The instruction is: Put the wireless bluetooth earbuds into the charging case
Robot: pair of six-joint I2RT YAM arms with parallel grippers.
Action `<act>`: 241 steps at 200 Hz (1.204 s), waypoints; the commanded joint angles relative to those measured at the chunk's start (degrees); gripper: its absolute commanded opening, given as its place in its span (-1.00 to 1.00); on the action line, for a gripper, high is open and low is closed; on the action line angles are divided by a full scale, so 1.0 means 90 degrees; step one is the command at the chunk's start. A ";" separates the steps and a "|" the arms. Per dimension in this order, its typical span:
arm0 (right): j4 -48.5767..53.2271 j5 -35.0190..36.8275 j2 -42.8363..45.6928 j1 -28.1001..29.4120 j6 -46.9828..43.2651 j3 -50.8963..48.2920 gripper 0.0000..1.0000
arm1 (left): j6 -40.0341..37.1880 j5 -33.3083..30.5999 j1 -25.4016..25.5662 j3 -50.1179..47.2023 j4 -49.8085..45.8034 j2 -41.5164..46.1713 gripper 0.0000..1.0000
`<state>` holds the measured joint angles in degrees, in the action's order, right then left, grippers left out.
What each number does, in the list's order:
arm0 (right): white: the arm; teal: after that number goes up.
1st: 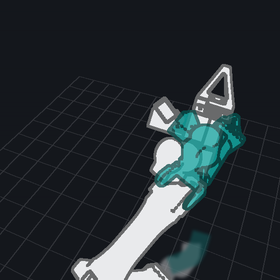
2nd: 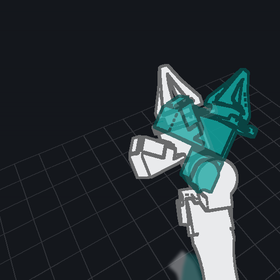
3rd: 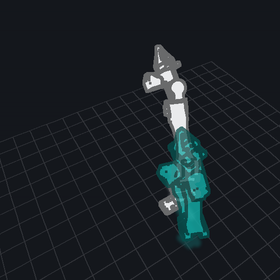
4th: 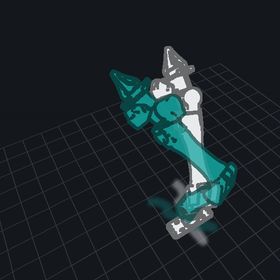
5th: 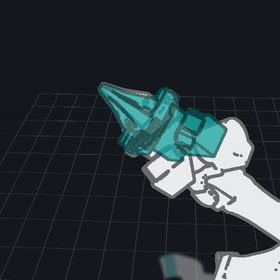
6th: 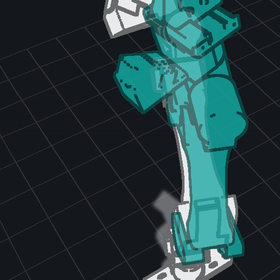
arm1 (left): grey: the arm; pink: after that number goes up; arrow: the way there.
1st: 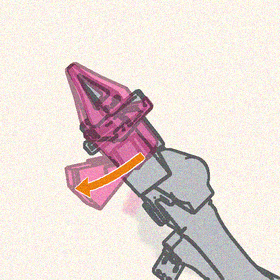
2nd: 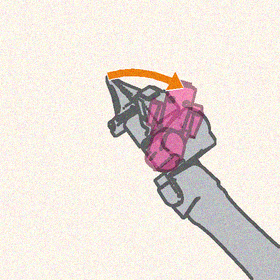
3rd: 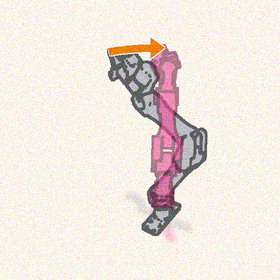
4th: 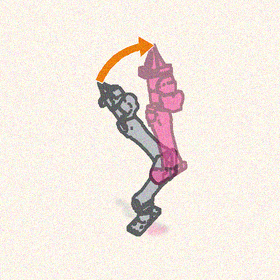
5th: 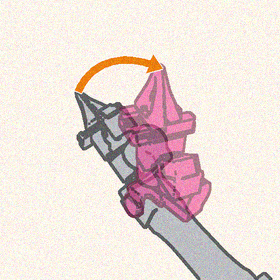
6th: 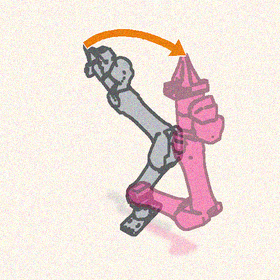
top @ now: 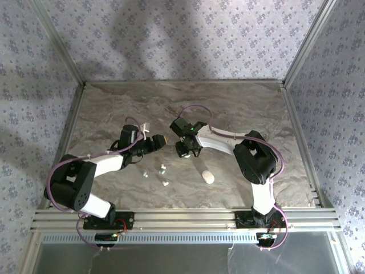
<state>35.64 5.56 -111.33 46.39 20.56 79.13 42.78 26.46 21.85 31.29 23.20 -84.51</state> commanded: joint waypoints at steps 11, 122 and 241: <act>0.0202 0.0037 -0.0106 -0.0044 -0.0048 0.0200 0.04 | 0.0039 0.0166 -0.0035 0.0019 0.0186 -0.0057 0.37; 0.0225 -0.0031 -0.0194 -0.0085 -0.0051 0.0250 0.04 | 0.0031 0.0185 -0.0035 0.0035 0.0196 -0.0092 0.37; 0.0259 -0.0084 -0.0300 -0.0144 -0.0048 0.0301 0.03 | 0.0037 0.0213 -0.0030 0.0039 0.0213 -0.0112 0.36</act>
<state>35.88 5.10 -112.75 45.52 20.47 80.18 42.78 27.22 21.85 31.29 23.42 -84.93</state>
